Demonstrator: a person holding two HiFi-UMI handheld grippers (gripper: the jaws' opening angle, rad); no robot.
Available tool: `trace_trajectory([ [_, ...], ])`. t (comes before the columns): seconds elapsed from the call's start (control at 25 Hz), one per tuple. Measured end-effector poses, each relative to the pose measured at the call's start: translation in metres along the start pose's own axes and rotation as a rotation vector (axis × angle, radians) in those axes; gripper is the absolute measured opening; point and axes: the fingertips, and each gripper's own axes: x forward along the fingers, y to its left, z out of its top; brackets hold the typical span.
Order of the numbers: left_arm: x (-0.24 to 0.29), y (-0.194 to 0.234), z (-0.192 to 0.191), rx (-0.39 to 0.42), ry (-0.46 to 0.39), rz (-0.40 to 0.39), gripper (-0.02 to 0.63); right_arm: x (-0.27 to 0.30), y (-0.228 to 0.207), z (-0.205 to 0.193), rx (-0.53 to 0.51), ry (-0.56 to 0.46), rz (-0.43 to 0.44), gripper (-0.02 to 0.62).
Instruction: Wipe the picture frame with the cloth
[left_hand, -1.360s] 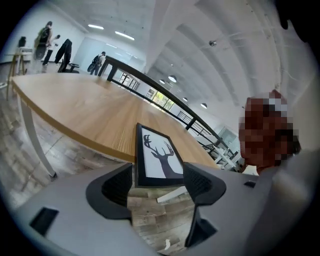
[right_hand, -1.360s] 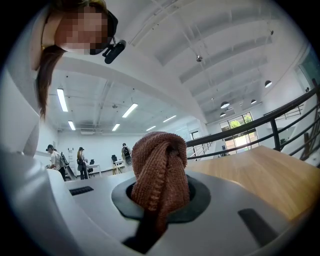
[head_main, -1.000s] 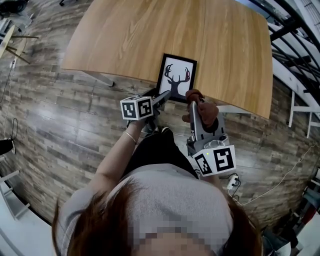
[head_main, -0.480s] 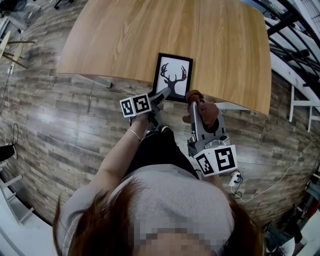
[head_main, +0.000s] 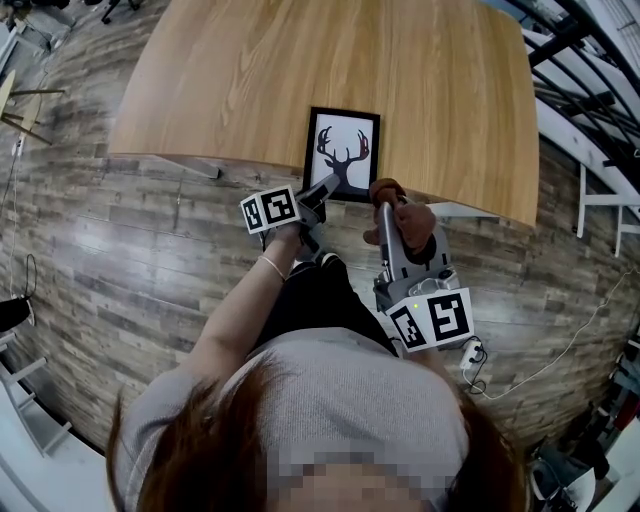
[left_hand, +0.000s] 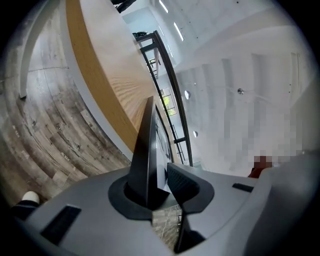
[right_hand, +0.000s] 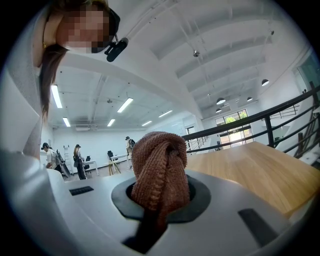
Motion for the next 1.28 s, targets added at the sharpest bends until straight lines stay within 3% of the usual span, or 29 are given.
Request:
trace_trajectory([
  [0.32,-0.006,-0.017,-0.001,-0.059,-0.052,-0.096,0.028,-0.005,0.003,0.006,-0.006,-0.017,-0.004,0.046],
  [0.52,-0.017,-0.034,0.000,-0.011,-0.071,-0.147,0.020,-0.010,0.005,0.016,-0.017,-0.049,-0.008,0.046],
  [0.72,-0.023,-0.078,0.017,0.018,-0.105,-0.270,0.020,-0.010,0.008,0.039,-0.037,-0.102,-0.004,0.046],
  [0.84,-0.024,-0.122,0.025,-0.028,-0.116,-0.393,0.020,-0.014,0.011,0.053,-0.046,-0.140,-0.002,0.046],
  [1.04,-0.029,-0.190,0.046,0.104,-0.127,-0.515,0.020,-0.017,0.013,0.075,-0.069,-0.198,-0.003,0.046],
  [1.28,-0.043,-0.283,0.059,0.372,-0.147,-0.697,0.020,-0.035,0.019,0.117,-0.094,-0.310,0.001,0.046],
])
